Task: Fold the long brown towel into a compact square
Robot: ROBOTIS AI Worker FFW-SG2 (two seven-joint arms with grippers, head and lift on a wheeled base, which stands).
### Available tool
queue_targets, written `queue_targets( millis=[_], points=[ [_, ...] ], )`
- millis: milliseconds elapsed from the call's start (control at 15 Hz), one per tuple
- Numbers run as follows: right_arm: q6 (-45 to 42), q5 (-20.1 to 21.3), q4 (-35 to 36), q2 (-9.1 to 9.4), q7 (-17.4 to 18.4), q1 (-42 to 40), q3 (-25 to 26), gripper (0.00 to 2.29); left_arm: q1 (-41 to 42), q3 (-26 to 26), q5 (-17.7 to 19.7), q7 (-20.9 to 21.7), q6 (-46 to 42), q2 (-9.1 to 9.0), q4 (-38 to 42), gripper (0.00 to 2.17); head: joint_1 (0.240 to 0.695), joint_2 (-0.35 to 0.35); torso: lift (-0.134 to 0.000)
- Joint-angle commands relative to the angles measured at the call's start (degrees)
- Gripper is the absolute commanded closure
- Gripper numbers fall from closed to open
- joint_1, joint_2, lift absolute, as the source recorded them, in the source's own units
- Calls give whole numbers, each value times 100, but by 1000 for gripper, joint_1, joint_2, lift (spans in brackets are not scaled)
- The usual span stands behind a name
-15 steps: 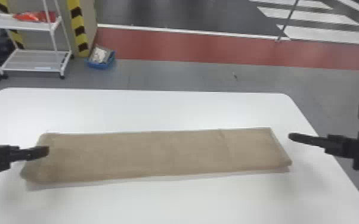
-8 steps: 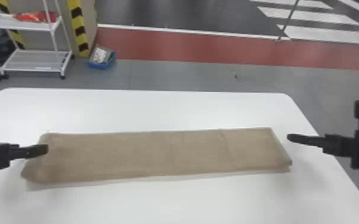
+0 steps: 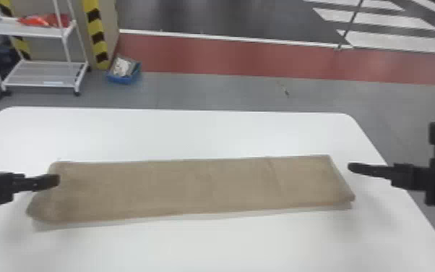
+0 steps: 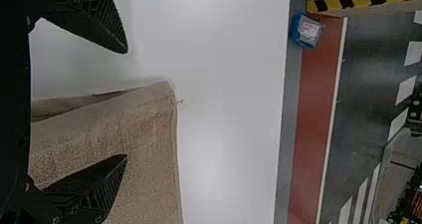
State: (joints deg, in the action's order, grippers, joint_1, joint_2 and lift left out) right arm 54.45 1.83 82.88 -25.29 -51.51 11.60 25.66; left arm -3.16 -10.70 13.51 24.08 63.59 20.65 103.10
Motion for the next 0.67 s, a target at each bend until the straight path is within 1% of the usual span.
queue_targets(
  millis=[0, 67, 333, 400, 467, 533, 600],
  points=[
    [0, 1, 0, -2, -8, 0, 9, 245, 0, 33, -59, 0, 18, -9, -18, 154, 695, -158, -124],
    [0, 1, 0, -2, -8, 0, 18, 245, 35, 42, -94, 0, 18, -9, -18, 157, 695, -159, -124],
    [18, -34, 0, -2, -8, 0, 53, 248, 53, 165, -322, 9, 35, 0, -53, 329, 695, -161, -124],
    [18, -43, 9, -2, -8, -9, 53, 252, 70, 165, -322, 9, 35, 0, -53, 329, 695, -161, -124],
    [18, -43, 9, -2, -8, -9, 53, 252, 70, 165, -322, 18, 35, 0, -53, 367, 695, -160, -124],
    [18, -43, 9, -2, -8, 0, 53, 252, 70, 165, -322, 18, 53, 0, -44, 458, 695, -160, -124],
    [18, -43, 9, -2, -17, 0, 53, 252, 70, 165, -322, 18, 70, 9, -53, 458, 695, -160, -124]
  ],
)
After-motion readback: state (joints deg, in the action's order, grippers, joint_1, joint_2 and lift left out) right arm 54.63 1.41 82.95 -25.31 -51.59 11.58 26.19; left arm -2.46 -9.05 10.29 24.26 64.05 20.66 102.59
